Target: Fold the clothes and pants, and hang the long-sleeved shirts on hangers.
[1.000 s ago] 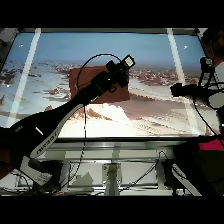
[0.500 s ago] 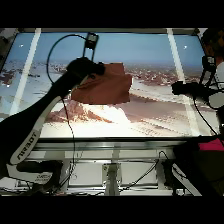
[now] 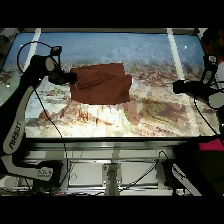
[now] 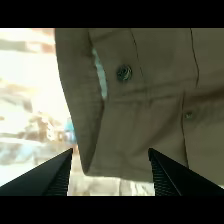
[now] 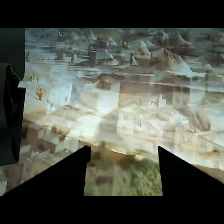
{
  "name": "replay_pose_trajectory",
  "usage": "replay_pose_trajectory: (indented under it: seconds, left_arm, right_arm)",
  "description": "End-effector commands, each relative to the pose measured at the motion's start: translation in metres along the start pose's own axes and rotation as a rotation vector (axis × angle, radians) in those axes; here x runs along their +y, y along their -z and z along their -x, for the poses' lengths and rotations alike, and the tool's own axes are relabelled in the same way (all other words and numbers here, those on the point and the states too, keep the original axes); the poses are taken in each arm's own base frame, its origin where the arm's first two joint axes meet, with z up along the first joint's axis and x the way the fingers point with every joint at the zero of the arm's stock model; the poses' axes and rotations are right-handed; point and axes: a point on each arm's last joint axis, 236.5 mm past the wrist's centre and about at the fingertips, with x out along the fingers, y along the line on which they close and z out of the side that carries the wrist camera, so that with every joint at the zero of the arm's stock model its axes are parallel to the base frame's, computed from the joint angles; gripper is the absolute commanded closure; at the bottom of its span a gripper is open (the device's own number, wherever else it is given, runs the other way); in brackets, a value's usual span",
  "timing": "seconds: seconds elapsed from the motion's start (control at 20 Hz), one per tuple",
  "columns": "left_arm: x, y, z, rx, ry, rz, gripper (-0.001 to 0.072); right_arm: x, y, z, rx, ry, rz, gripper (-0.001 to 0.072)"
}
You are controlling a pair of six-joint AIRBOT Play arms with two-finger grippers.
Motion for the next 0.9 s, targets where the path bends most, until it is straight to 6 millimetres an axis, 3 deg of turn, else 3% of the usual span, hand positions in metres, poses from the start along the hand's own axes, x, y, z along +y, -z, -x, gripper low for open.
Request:
replay_pose_trajectory:
  seconds: [0.0,0.55,0.8,0.85]
  left_arm:
    - [0.000,0.013,-0.005,0.057,0.127,-0.113,0.0203]
    - [0.002,0.042,-0.065,0.194,0.148,-0.141,0.0245]
    - [0.001,0.039,-0.084,0.182,0.158,-0.146,0.0248]
    - [-0.001,0.036,-0.086,0.165,0.169,-0.135,0.0394]
  right_arm:
    - [-0.003,-0.001,0.000,-0.005,0.012,0.012,0.0217]
    - [-0.003,-0.003,0.000,-0.013,0.014,0.012,0.0218]
    - [-0.003,-0.003,0.000,-0.013,0.014,0.012,0.0218]
    - [-0.003,-0.003,0.000,-0.013,0.014,0.012,0.0218]
